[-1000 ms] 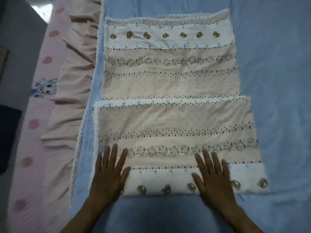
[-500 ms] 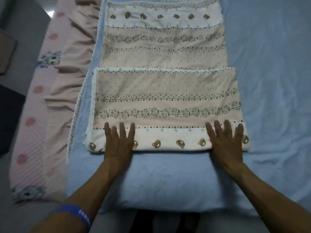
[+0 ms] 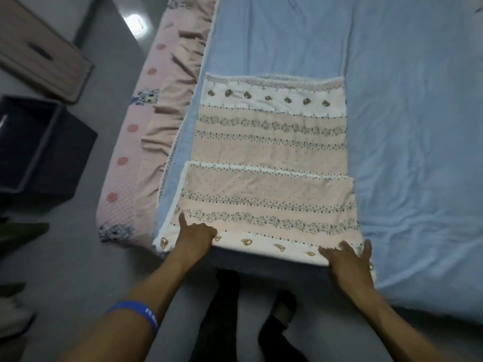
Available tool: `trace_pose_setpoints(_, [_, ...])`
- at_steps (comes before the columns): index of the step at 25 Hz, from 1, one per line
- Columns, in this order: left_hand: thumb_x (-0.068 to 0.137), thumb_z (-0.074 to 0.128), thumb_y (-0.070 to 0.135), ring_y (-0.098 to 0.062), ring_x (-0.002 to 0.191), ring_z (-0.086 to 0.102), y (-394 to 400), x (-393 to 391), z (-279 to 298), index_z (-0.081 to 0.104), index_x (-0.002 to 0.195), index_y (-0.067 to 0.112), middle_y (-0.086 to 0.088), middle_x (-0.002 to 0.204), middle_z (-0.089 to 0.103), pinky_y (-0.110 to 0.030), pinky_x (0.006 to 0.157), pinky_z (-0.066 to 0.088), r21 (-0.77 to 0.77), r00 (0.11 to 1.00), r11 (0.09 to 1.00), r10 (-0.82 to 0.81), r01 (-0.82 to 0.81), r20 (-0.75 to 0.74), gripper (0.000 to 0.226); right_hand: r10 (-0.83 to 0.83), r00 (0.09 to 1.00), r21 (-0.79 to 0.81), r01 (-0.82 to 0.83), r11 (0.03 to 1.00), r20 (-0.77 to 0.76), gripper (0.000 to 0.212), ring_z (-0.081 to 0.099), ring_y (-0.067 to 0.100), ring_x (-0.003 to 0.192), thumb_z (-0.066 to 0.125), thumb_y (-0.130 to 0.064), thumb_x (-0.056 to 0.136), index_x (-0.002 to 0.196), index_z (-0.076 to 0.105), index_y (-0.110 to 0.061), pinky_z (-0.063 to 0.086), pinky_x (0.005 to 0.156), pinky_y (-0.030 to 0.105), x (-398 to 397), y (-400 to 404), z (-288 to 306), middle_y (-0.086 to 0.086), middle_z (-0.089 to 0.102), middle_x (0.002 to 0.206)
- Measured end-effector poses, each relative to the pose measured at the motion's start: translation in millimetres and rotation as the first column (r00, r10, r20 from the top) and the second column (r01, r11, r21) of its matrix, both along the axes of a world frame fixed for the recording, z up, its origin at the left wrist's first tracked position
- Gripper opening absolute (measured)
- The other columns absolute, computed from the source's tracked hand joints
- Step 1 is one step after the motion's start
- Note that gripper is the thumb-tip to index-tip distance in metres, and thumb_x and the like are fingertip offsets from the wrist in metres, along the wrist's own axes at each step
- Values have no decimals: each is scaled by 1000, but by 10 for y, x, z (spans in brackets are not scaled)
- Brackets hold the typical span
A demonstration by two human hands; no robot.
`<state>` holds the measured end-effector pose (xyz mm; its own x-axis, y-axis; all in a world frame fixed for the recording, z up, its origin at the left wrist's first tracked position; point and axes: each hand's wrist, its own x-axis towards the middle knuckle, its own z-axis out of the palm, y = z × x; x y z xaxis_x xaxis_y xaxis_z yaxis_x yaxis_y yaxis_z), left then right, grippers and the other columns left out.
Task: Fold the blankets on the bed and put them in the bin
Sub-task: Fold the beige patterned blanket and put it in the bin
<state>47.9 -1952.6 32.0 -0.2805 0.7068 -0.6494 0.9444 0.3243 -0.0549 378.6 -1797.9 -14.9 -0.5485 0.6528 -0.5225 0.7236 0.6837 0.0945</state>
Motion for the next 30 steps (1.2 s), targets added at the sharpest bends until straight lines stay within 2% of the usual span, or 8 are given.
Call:
trace_pose_setpoints(3, [99,30,14,-27,128,43,-245,230,476,57,125,19,-8,135,55,-56,117,-4,-153,954,948,292,-280,64,38,-69,998,-197,66,978,-10,41,41,20,135,43,-29,99,125,49,-60,-33,99,51,257,-299,568,-11,57,133])
trace_pose_setpoints(5, [97,34,14,-27,123,47,-157,153,744,58,118,21,-6,131,57,-49,118,11,-82,952,951,301,-297,48,34,-107,992,-222,88,971,-74,52,63,22,109,74,-19,77,103,56,-60,-3,110,60,270,-154,827,-12,71,103])
trace_pose_setpoints(7, [95,41,14,-25,117,53,151,-116,1035,61,112,25,-3,121,62,-43,115,21,114,972,967,233,-227,-36,29,-139,978,-63,131,989,-155,63,67,23,77,87,-10,51,92,64,-51,28,99,56,138,257,1052,-9,68,70])
trace_pose_setpoints(10, [95,43,16,-30,115,54,881,-719,1282,64,104,22,-7,112,67,-40,110,24,332,973,923,224,-194,-53,25,-182,963,97,204,974,-197,31,65,22,81,76,-18,71,93,67,-39,25,99,49,-387,1187,1409,-7,69,75])
trace_pose_setpoints(13, [98,36,19,-27,107,58,1674,-1390,1159,62,101,24,-6,110,67,-42,111,24,303,990,950,104,-72,-93,27,-188,942,126,229,965,-277,20,64,22,97,56,-18,86,98,64,-33,20,102,42,-943,2129,1591,-5,71,92])
trace_pose_setpoints(19, [90,50,20,-22,100,60,3206,-2349,110,60,94,23,2,105,66,-37,93,39,270,982,953,-93,136,-166,11,-206,948,54,226,973,-243,19,58,26,113,46,-26,98,109,61,-28,21,81,37,-1664,3753,493,0,66,120])
trace_pose_setpoints(25, [88,53,32,-33,107,60,3663,-2717,-740,66,110,5,-13,118,65,-44,88,46,318,988,938,-108,139,-113,37,-124,920,94,170,981,-371,17,59,31,101,45,-18,99,101,60,-26,15,77,35,-1898,4296,-517,4,69,106])
trace_pose_setpoints(30, [92,56,24,-35,105,57,3842,-2794,-854,62,102,10,-14,112,63,-49,97,39,366,992,931,46,0,-116,19,-145,927,182,217,959,-346,25,50,35,107,46,-9,94,113,57,-20,25,93,44,-2082,4461,-667,10,63,113])
